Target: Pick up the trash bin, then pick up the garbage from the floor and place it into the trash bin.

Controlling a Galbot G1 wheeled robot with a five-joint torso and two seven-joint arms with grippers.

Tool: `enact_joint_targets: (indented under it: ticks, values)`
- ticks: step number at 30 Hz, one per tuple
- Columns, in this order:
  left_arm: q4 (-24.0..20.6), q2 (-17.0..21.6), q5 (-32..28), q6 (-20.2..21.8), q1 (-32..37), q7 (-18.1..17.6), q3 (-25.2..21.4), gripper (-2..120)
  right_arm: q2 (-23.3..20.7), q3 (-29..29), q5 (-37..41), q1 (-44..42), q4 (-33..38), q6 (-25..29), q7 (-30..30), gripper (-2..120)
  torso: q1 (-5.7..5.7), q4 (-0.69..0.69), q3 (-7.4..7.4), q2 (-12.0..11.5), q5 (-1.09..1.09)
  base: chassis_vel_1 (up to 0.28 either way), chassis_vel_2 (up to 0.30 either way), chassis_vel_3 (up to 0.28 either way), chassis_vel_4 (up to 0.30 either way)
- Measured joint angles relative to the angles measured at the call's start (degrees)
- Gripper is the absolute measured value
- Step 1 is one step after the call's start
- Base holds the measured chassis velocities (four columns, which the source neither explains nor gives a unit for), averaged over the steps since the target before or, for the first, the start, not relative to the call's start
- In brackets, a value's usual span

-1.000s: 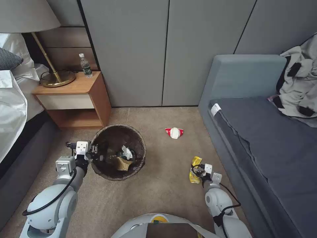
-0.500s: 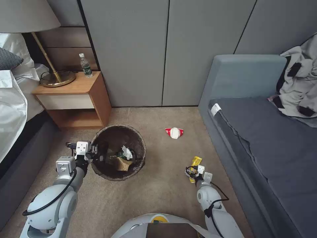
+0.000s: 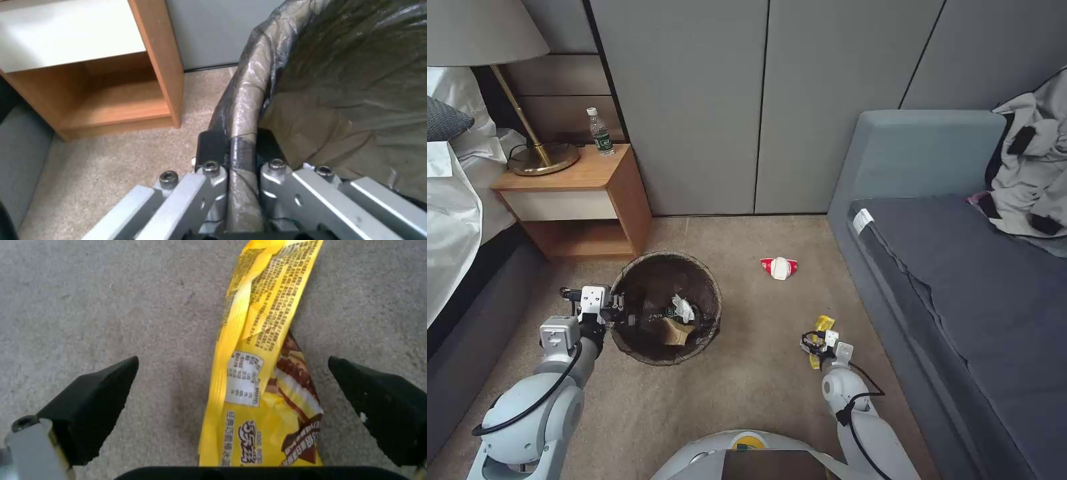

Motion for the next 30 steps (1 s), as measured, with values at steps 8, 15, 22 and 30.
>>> enact_joint_targets:
  ticks: [8,15,22,30]
  values:
    - [0.0,0.1,0.0,0.0,0.0,0.0,0.1,2,0.0,-0.2,0.8,1.8,-2.9,0.2,-0.2,80,0.0,0.0,0.0,0.0,0.0,0.0,0.0,0.0,0.0]
    - [0.0,0.1,-0.1,0.0,-0.1,0.0,0.0,2,0.0,-0.3,3.4,3.0,-4.9,1.5,-1.3,57,0.0,0.0,0.0,0.0,0.0,0.0,0.0,0.0,0.0]
    - [-0.1,0.3,-0.2,0.0,-0.2,0.1,-0.2,2,0.0,-0.1,4.3,3.2,-6.3,2.8,-2.1,31,0.0,0.0,0.0,0.0,0.0,0.0,0.0,0.0,0.0]
    - [-0.1,0.2,-0.2,-0.1,-0.3,0.1,-0.1,2,-0.3,0.0,4.3,3.1,-6.4,3.1,-2.1,3,0.0,0.01,0.0,0.0,0.01,0.0,0.0,0.0,0.0]
